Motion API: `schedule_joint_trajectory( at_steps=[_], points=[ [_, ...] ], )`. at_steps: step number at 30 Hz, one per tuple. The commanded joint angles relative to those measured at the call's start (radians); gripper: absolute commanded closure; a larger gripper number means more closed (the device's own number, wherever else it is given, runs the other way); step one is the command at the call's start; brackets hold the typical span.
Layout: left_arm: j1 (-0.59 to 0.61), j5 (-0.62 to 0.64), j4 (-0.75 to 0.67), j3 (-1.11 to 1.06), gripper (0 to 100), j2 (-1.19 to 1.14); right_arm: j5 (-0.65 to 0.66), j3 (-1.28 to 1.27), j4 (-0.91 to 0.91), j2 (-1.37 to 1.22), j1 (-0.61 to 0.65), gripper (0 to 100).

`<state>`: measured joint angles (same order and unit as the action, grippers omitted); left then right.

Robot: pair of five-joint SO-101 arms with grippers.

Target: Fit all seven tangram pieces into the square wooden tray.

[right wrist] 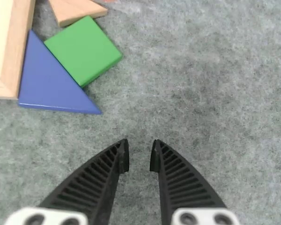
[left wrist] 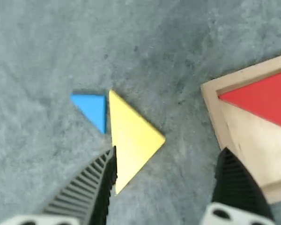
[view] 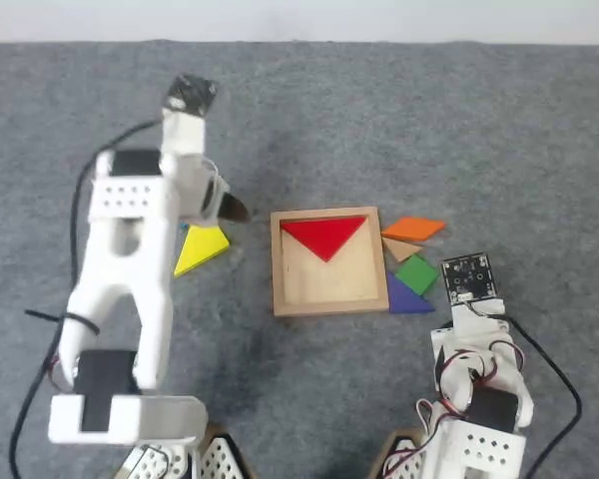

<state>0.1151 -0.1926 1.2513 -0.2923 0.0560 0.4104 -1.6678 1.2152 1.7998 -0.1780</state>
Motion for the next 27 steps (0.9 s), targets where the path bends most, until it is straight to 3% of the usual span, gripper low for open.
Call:
schedule_joint_trajectory(
  at_steps=[1,3,10,19,27],
  points=[
    [-0.032,-0.147,-0.049,-0.068,67,0.075,0.014,-0.015,-0.005,0.015,0.007,90.8],
    [-0.040,-0.129,-0.044,-0.068,67,0.051,0.014,-0.015,-0.005,0.015,0.007,90.8],
    [0.009,0.161,-0.002,0.053,67,-0.176,0.014,-0.015,-0.005,0.015,0.007,90.8],
    [0.097,0.140,0.126,0.371,67,-0.474,0.014,-0.015,-0.005,0.015,0.005,90.8],
    [0.100,0.106,0.138,0.383,67,-0.511,0.014,-0.015,-0.005,0.015,0.002,90.8]
  ],
)
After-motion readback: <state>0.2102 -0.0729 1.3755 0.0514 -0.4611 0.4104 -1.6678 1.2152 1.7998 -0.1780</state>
